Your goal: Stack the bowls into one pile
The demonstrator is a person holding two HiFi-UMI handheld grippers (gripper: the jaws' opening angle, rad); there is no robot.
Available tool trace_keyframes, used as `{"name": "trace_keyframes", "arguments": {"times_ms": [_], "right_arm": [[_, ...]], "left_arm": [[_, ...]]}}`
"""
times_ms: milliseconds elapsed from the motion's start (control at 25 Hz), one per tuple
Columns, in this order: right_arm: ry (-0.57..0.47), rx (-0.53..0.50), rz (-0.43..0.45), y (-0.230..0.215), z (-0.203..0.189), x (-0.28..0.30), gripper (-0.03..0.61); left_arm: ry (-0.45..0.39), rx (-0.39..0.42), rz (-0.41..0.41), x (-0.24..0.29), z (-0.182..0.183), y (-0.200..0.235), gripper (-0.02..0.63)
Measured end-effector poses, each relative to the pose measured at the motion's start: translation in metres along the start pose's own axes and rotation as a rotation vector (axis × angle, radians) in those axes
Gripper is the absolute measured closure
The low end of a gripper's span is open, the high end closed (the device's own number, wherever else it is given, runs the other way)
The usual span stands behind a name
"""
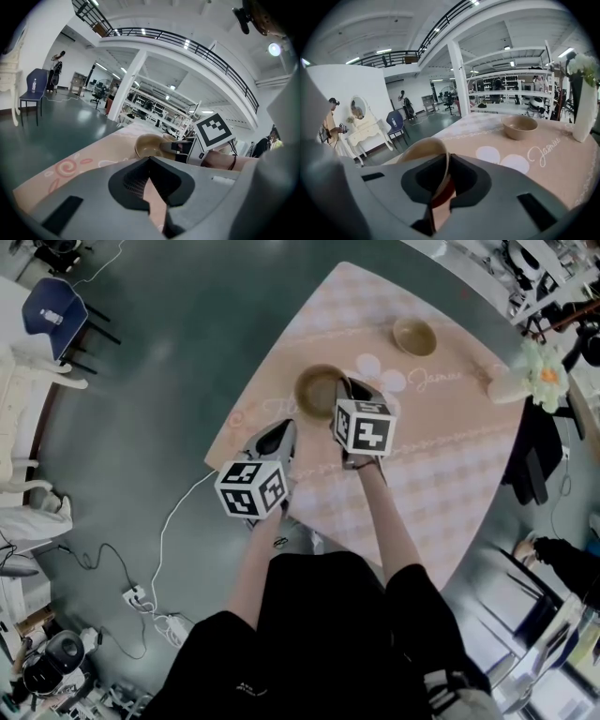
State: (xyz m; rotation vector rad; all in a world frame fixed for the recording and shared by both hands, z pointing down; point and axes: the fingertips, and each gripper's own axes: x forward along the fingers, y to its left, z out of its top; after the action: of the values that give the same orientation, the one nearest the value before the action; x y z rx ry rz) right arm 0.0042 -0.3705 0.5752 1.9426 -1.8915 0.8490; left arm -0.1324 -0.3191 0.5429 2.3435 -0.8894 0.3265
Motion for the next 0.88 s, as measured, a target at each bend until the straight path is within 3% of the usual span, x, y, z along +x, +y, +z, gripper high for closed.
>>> {"name": "trace_keyframes", "arguments": {"times_ms": [320,480,680,880], "right_arm": [[-0.022,-0.055,0.015,-0.002,0.008,0.0,0.544],[-0.028,-0.059,0.002,-0.006,0.008,0.001,0.487],[0.009,0.05,0.033,-0.01,0.0,0.008,0.425],[0.071,0.14,0.063,-0.01,-0.012,0.013,0.427]], "left_arm": [[-0.014,-0.026,0.027,0.0,0.005,0.004,0.617],[-0.016,-0.03,0.025,0.002,0.004,0.002,0.617],[-0.012,-0.035,0.027,0.004,0.003,-0.002,0.617],[-0.007,-0.04,0.033,0.006,0.0,-0.002,0.617]]}}
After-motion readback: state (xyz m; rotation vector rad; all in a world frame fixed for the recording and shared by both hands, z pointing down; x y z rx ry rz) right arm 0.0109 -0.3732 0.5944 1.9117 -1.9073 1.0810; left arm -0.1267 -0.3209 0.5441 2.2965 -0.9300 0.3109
